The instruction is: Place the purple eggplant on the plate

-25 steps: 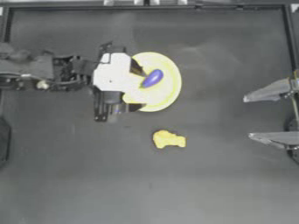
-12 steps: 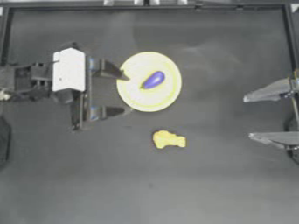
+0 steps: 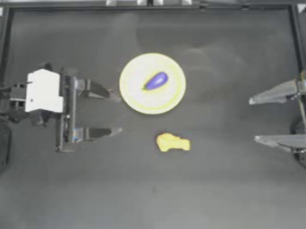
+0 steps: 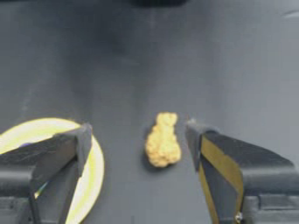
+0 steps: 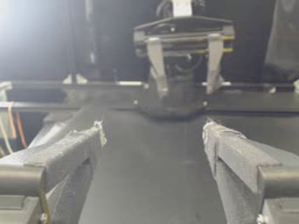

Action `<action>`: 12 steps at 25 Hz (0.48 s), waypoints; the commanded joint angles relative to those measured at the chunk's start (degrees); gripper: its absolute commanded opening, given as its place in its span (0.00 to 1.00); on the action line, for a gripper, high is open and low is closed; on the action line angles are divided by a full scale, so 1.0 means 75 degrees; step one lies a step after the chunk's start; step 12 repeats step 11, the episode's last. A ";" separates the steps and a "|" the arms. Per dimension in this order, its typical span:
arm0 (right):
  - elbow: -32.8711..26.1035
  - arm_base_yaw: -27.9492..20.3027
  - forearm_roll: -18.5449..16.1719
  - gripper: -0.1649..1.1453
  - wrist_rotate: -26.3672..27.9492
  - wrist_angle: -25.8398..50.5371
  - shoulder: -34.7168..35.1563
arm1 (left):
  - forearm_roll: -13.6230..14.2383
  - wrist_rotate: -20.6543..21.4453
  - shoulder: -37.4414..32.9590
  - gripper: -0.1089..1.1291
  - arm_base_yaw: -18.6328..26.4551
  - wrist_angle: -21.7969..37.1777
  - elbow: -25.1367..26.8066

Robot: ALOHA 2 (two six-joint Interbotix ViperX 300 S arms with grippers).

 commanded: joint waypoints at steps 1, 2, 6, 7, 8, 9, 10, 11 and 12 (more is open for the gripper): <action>-0.0117 0.0000 0.0023 0.88 -0.0012 -0.0047 0.0035 | -0.0129 -0.0012 -0.0305 0.86 -0.0094 -0.0246 0.0105; -0.0117 0.0000 0.0023 0.88 -0.0012 -0.0047 0.0035 | -0.0176 -0.0012 -0.0340 0.86 -0.0129 -0.0305 0.0164; -0.0117 0.0000 0.0023 0.88 0.0000 -0.0035 0.0035 | -0.0223 -0.0012 -0.0562 0.86 -0.0223 -0.0551 0.0410; -0.0117 0.0000 0.0023 0.88 -0.0012 -0.0035 0.0035 | -0.0223 -0.0012 -0.0621 0.86 -0.0223 -0.0609 0.0469; -0.0117 0.0000 0.0023 0.88 0.0000 -0.0035 0.0035 | -0.0234 -0.0012 -0.0691 0.86 -0.0234 -0.0656 0.0516; -0.0117 0.0000 0.0023 0.88 0.0000 -0.0035 0.0035 | -0.0234 -0.0012 -0.0750 0.86 -0.0234 -0.0715 0.0562; -0.0105 0.0000 0.0023 0.88 0.0000 -0.0035 0.0035 | -0.0246 -0.0012 -0.0832 0.86 -0.0246 -0.0750 0.0609; -0.0117 0.0000 0.0035 0.88 0.0000 -0.0047 0.0035 | -0.0246 -0.0012 -0.0914 0.86 -0.0246 -0.0797 0.0656; -0.0117 0.0000 0.0035 0.88 0.0000 -0.0047 0.0035 | -0.0246 -0.0012 -0.0914 0.86 -0.0246 -0.0797 0.0656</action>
